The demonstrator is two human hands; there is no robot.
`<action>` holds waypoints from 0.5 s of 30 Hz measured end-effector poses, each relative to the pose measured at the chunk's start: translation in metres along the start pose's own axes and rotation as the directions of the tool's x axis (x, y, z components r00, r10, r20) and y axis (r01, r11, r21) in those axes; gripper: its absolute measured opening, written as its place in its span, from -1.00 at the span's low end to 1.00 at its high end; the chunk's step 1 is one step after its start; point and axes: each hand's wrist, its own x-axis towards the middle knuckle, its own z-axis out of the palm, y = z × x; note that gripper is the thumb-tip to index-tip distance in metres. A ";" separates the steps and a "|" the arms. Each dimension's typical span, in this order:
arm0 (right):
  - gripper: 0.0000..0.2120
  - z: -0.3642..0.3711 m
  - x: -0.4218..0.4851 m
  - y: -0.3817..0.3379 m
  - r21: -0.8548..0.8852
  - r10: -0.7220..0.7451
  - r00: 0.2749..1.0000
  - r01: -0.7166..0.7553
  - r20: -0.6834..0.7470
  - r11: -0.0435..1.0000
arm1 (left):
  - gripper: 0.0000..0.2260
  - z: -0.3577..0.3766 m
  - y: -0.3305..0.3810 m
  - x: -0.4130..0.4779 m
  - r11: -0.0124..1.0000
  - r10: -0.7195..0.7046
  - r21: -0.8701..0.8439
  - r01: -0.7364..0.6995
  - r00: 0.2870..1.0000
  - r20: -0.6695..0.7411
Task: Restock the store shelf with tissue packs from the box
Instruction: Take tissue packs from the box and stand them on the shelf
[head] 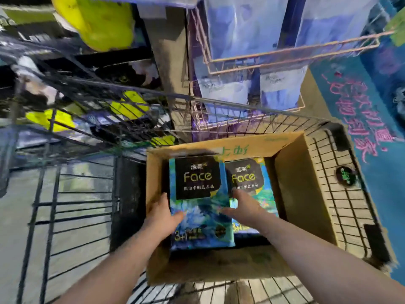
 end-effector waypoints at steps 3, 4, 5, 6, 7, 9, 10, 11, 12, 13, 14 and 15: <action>-0.35 0.011 0.015 0.003 0.128 0.026 0.999 -0.028 0.019 0.991 | -0.23 0.012 -0.005 0.017 0.993 -0.059 -0.105 0.061 0.998 0.022; -0.30 0.015 0.018 0.005 0.182 0.030 0.999 -0.035 0.034 0.983 | -0.24 0.016 -0.007 0.022 0.985 -0.072 -0.155 0.077 0.997 0.037; -0.26 0.021 0.022 0.007 0.242 0.022 0.999 -0.034 0.049 0.970 | -0.25 0.020 -0.010 0.027 0.974 -0.081 -0.210 0.091 0.995 0.055; -0.24 0.026 0.025 0.009 0.289 0.016 0.998 -0.033 0.063 0.957 | -0.26 0.023 -0.011 0.031 0.962 -0.095 -0.249 0.110 0.993 0.073; -0.24 0.031 0.028 0.012 0.333 0.015 0.998 -0.037 0.067 0.942 | -0.31 0.027 -0.013 0.033 0.948 -0.101 -0.294 0.125 0.990 0.096; -0.30 0.037 0.032 0.016 0.402 0.023 0.996 -0.055 0.083 0.914 | -0.52 0.031 -0.012 0.032 0.922 -0.101 -0.360 0.140 0.987 0.123; -0.32 0.038 0.034 0.016 0.423 0.023 0.995 -0.062 0.097 0.904 | -0.59 0.033 -0.012 0.032 0.913 -0.109 -0.382 0.145 0.987 0.116; -0.33 0.038 0.035 0.016 0.438 0.022 0.994 -0.067 0.107 0.896 | -0.62 0.034 -0.011 0.032 0.904 -0.106 -0.404 0.138 0.989 0.099; -0.33 0.037 0.035 0.016 0.442 0.030 0.993 -0.080 0.118 0.894 | -0.62 0.035 -0.010 0.030 0.898 -0.102 -0.419 0.130 0.991 0.090; -0.33 0.037 0.035 0.017 0.454 0.033 0.992 -0.086 0.124 0.887 | -0.62 0.036 -0.008 0.027 0.888 -0.094 -0.443 0.120 0.992 0.081; -0.33 0.035 0.033 0.017 0.456 0.036 0.992 -0.088 0.123 0.886 | -0.62 0.035 -0.006 0.022 0.883 -0.091 -0.455 0.115 0.993 0.074; -0.33 0.032 0.029 0.017 0.454 0.034 0.992 -0.084 0.118 0.887 | -0.61 0.033 -0.004 0.017 0.880 -0.090 -0.463 0.109 0.994 0.063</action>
